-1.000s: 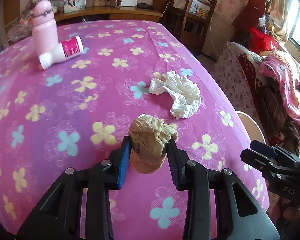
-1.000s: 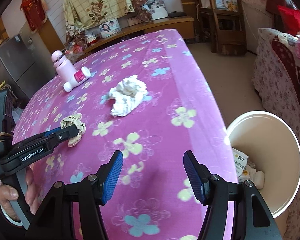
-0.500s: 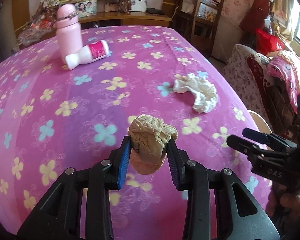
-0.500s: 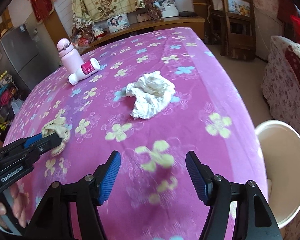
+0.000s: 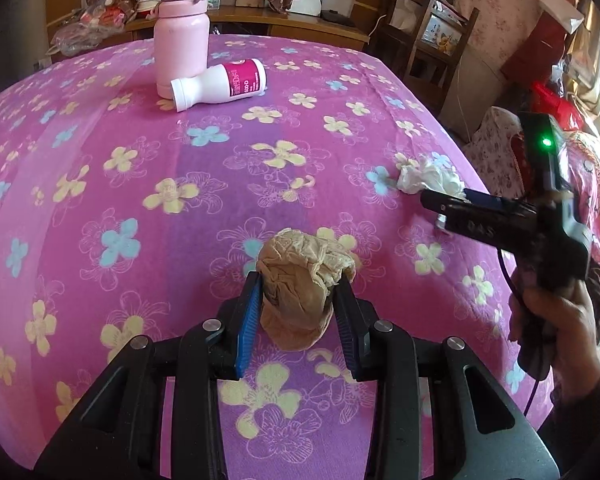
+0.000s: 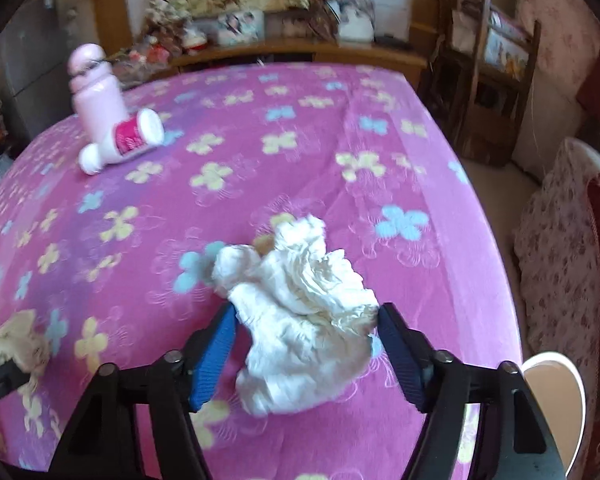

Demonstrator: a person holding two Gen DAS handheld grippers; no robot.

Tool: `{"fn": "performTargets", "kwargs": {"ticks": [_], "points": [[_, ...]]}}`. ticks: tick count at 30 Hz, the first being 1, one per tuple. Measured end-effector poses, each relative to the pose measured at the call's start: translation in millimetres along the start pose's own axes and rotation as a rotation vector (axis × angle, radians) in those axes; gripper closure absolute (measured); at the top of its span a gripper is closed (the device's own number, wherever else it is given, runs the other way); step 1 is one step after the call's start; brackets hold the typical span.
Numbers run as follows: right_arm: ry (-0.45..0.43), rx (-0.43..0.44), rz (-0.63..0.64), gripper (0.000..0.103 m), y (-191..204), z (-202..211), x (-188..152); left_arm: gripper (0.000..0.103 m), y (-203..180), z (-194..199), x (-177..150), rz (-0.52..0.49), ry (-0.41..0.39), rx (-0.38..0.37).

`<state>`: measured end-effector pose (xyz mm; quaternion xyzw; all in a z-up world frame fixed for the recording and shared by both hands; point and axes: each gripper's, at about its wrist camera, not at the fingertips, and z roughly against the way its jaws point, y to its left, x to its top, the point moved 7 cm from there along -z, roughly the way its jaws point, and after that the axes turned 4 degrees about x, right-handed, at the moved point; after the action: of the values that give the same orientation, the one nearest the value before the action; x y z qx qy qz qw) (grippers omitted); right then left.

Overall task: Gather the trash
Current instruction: 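Grasp the beige crumpled tissue with the left tool while the right tool grasps the white tissue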

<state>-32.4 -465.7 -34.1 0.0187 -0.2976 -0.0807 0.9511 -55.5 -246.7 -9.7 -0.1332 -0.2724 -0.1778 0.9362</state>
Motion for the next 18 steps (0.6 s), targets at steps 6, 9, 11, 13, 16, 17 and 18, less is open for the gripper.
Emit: {"fn": "performTargets", "kwargs": {"ticks": [6,9,11,13,16,17,18], "points": [[-0.066,0.114,-0.092,0.082,-5.3,38.2,-18.2,0.070,-7.2,4.5,-4.4,-0.001,-0.001,-0.014],[-0.079,0.143,-0.076,0.083,2.9,64.5,-37.1,0.070,-18.5,11.7,-9.2,-0.009,-0.011,-0.027],[-0.090,0.151,-0.063,0.083,7.3,81.8,-50.8,0.070,-26.7,17.0,-13.8,-0.016,-0.016,-0.032],[-0.101,0.166,-0.063,0.084,10.3,98.7,-65.6,0.070,-33.9,21.0,-19.1,-0.021,-0.012,-0.042],[-0.109,0.183,-0.060,0.084,13.8,118.5,-84.2,0.070,-42.2,27.4,-26.6,-0.039,-0.018,-0.038],[-0.113,0.173,-0.051,0.084,13.9,121.5,-86.5,0.070,-44.0,28.2,-29.0,-0.042,-0.014,-0.036],[-0.122,0.156,-0.039,0.084,13.8,123.5,-86.6,0.070,-44.9,28.4,-30.4,-0.042,-0.010,-0.038]]}}
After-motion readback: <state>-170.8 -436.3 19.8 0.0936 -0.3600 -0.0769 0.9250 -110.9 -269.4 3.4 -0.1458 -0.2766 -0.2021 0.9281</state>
